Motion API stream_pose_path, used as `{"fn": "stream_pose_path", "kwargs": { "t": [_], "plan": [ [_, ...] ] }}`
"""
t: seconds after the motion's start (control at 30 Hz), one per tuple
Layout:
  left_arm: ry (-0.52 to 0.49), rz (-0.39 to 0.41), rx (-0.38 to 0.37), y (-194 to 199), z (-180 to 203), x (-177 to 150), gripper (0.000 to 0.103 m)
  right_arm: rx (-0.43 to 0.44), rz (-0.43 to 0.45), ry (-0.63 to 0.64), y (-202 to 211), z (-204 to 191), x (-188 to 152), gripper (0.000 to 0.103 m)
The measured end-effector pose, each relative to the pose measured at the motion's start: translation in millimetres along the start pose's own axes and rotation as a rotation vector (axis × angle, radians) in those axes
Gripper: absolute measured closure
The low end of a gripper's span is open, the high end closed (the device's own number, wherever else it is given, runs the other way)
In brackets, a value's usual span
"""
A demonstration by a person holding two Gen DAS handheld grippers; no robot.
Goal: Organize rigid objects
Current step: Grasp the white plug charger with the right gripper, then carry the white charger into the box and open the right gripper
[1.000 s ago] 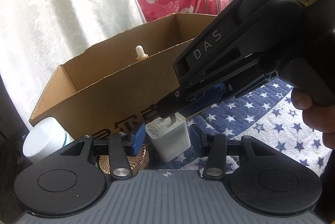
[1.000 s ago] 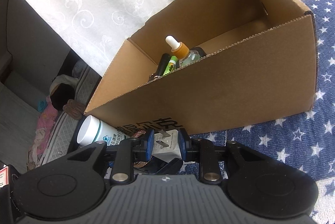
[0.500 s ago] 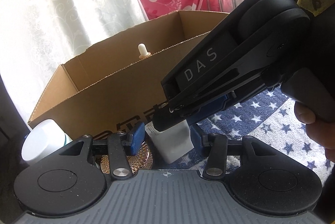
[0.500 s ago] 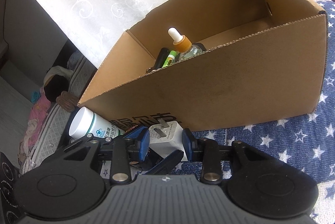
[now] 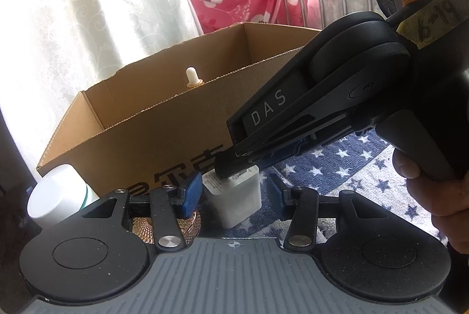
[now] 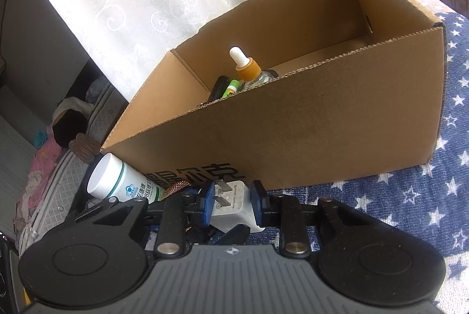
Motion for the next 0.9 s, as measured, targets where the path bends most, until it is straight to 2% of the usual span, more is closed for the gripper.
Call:
{"fn": "stream_pose_path", "kwargs": {
  "t": [0.17, 0.3, 0.4, 0.6, 0.9],
  "plan": [
    [-0.003, -0.051, 0.006, -8.7, -0.1, -0.9, 0.055, 0.003, -0.001, -0.001, 0.1, 0.3, -1.0, 0.075],
    [-0.004, -0.056, 0.013, -11.1, 2.0, 1.0, 0.055, 0.005, -0.001, -0.008, -0.8, 1.6, -0.5, 0.075],
    [0.002, -0.048, 0.036, -9.7, 2.5, 2.0, 0.062, 0.008, 0.0, -0.013, 0.1, 2.9, -0.7, 0.075],
    [0.055, -0.043, -0.008, 4.3, -4.0, 7.5, 0.065, -0.011, 0.012, 0.011, 11.9, -6.7, -3.0, 0.075],
    [0.087, 0.08, -0.019, 52.2, -19.0, 42.7, 0.066, -0.008, 0.1, 0.104, 61.5, -54.7, 10.2, 0.075]
  ]
}}
Point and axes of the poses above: each gripper's, at about its wrist camera, not at the fingertips, and y roughly against the way its jaws point, z to its right, x to its top, the point moved 3 cm from there along -y, roughly the way its jaws point, and after that the axes turned 7 degrees about x, right-handed, at the moved point
